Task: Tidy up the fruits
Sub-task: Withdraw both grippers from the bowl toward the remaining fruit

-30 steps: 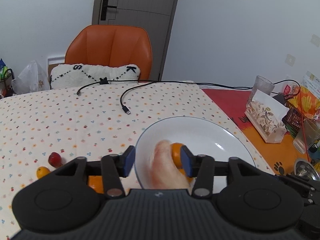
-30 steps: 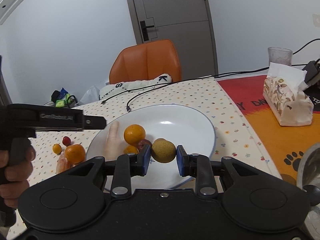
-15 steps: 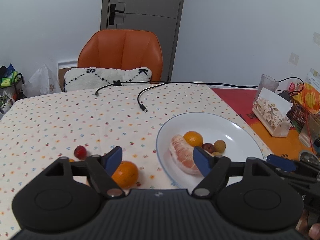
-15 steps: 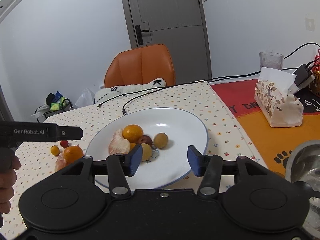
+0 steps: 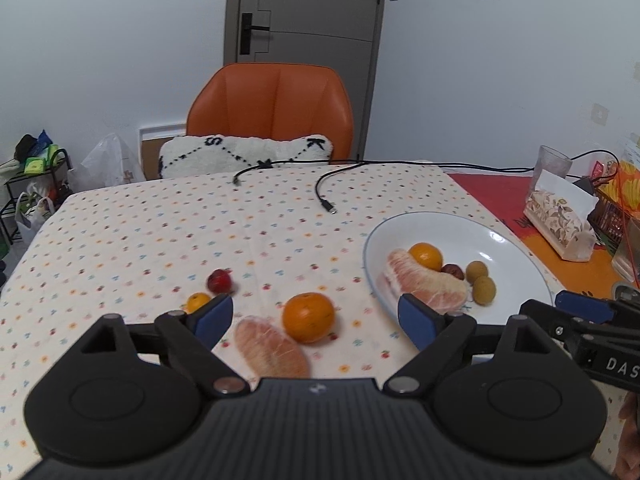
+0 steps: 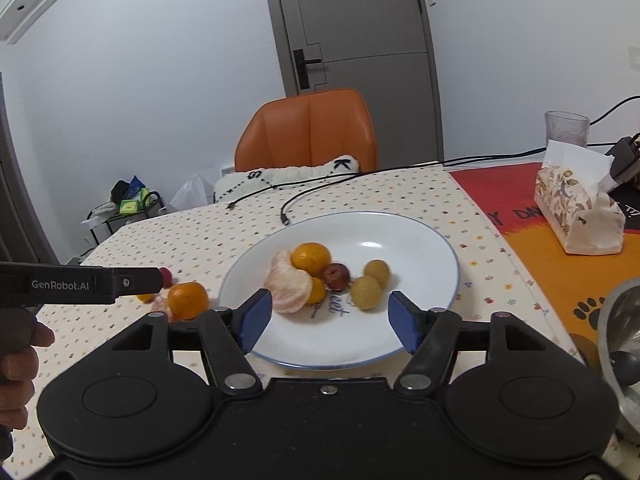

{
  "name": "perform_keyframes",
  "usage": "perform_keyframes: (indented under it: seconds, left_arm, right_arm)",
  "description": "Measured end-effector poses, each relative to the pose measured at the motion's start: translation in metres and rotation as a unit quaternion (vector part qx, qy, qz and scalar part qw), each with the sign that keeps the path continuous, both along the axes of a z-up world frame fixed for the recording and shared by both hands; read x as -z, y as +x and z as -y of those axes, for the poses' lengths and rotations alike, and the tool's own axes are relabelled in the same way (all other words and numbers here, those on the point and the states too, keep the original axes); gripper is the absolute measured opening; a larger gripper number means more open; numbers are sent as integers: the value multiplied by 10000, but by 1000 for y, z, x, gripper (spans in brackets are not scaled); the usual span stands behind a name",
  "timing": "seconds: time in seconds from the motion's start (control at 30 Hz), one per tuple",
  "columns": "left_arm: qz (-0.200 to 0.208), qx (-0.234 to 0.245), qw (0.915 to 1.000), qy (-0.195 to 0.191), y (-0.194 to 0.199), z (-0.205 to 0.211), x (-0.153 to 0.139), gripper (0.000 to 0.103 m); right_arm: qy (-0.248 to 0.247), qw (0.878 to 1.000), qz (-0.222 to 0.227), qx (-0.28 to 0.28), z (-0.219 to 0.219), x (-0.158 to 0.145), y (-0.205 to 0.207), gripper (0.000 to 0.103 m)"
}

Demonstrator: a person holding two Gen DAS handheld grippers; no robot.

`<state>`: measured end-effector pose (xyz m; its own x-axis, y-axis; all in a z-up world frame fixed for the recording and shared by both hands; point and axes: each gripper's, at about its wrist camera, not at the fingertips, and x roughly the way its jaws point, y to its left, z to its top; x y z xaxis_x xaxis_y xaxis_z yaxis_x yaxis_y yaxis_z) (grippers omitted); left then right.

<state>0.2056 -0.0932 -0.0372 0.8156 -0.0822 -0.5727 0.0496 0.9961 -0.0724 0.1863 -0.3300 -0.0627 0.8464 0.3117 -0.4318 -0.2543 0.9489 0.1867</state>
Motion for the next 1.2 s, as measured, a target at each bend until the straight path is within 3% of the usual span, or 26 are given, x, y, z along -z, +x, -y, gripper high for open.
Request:
perform_keyframes:
  seconds: [1.2]
  left_arm:
    - [45, -352, 9990, -278, -66, -86, 10, 89]
  right_arm:
    - [100, 9956, -70, -924, -83, -8, -42, 69]
